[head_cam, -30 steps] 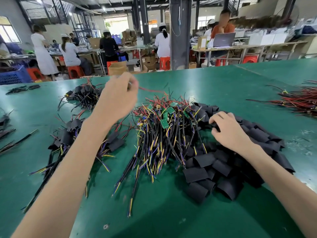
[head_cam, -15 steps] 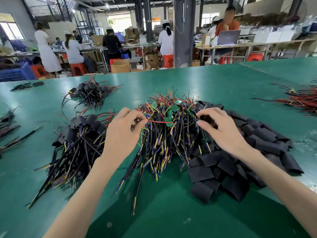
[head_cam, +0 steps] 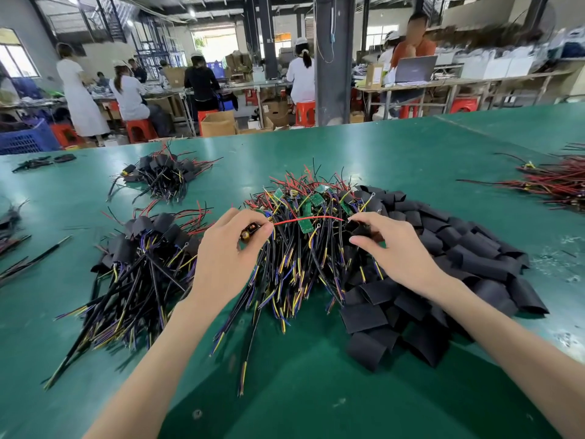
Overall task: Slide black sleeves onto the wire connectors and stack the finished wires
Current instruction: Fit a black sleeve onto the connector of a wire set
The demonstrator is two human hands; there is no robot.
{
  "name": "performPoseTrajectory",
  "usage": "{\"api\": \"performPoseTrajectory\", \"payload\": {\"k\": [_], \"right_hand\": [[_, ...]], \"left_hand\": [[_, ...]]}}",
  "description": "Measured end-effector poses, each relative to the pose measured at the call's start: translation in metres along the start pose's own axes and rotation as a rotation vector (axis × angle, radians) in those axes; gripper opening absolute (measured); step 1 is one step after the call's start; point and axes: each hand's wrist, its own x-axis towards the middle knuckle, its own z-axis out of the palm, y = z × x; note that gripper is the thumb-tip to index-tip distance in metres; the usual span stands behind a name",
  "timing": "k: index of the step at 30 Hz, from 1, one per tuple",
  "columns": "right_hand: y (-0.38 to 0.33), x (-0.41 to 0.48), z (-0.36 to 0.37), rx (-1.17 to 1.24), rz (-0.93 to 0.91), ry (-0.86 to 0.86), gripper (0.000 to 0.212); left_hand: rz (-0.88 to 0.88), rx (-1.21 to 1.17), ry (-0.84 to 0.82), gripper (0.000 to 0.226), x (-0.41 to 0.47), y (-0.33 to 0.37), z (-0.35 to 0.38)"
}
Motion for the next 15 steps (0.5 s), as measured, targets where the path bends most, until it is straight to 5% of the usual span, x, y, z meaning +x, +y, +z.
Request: {"api": "performPoseTrajectory", "payload": {"k": [15], "right_hand": [[-0.0083, 0.001, -0.0037, 0.083, 0.05, 0.069, 0.035]], "left_hand": [[0.037, -0.028, -0.087, 0.002, -0.0067, 0.0019, 0.0064]]}}
